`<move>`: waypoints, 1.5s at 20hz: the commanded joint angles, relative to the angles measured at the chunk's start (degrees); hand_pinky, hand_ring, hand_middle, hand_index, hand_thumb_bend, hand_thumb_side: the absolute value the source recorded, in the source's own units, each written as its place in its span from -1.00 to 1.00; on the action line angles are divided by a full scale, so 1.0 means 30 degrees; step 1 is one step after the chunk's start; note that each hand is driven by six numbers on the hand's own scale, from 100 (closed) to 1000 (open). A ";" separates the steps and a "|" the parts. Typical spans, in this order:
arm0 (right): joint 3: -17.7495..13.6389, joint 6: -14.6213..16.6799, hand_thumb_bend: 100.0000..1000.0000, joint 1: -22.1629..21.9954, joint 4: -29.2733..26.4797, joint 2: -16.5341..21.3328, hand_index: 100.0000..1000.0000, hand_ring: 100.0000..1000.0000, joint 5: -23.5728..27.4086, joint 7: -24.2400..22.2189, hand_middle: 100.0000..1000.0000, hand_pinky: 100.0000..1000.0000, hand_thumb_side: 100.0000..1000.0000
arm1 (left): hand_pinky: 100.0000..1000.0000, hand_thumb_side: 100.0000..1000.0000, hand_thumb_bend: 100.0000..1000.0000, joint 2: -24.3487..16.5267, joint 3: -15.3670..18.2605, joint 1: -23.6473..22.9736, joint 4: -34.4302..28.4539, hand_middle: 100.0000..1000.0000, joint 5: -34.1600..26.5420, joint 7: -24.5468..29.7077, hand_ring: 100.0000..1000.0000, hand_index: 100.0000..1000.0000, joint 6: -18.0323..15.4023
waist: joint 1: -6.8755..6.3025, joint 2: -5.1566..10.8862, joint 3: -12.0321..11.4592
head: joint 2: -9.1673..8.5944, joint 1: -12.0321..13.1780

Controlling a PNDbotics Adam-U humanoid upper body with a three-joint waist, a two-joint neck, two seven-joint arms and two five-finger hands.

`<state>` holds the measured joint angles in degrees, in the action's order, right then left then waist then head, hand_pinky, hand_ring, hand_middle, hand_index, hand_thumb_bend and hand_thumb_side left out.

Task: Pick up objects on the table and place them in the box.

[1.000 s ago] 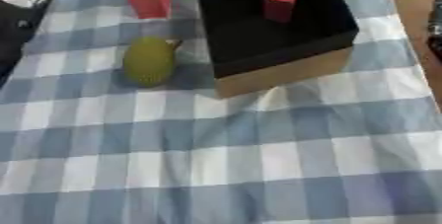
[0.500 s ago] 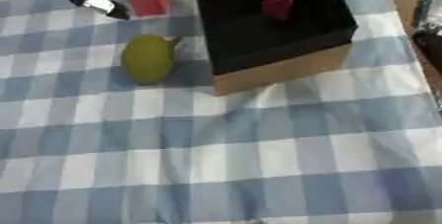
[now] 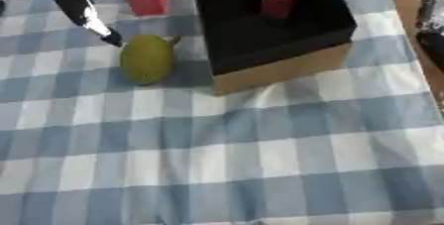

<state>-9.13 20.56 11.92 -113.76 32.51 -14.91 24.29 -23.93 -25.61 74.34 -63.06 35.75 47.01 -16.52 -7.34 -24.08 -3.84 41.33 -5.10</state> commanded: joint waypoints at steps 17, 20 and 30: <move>0.0027 -0.0302 -1.00 0.0445 -0.0277 -0.0062 0.68 1.00 0.0438 -0.0193 -0.21 0.75 -0.18 | 0.68 -0.86 -0.31 0.2006 -0.0278 0.0238 0.2593 0.34 0.1401 0.1346 0.57 0.67 -0.1196 | -0.0355 0.0373 0.0532 | -0.0151 0.0445; -0.0002 -0.0364 -1.00 0.0416 -0.0277 -0.0061 0.68 1.00 0.0459 -0.0153 -0.21 0.75 -0.18 | 0.60 -1.00 -0.52 0.1935 -0.0452 0.0207 0.2491 0.24 0.1422 0.1612 0.49 0.59 -0.1033 | -0.0358 0.0386 0.0529 | -0.0115 0.0431; -0.0051 -0.0579 -1.00 0.0155 -0.0277 0.0027 0.68 1.00 0.0437 -0.0005 -0.21 0.75 -0.18 | 0.34 -1.00 -0.87 0.0875 -0.0320 0.0236 -0.0277 -0.04 0.1347 0.0484 0.20 -0.11 0.0942 | -0.0295 0.0628 0.0281 | 0.0034 0.0296</move>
<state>-8.80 19.00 12.08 -113.76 31.52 -13.94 24.11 -19.27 -27.08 74.15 -62.01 40.33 48.29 -13.92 -7.99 -24.08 -2.90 41.30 -4.15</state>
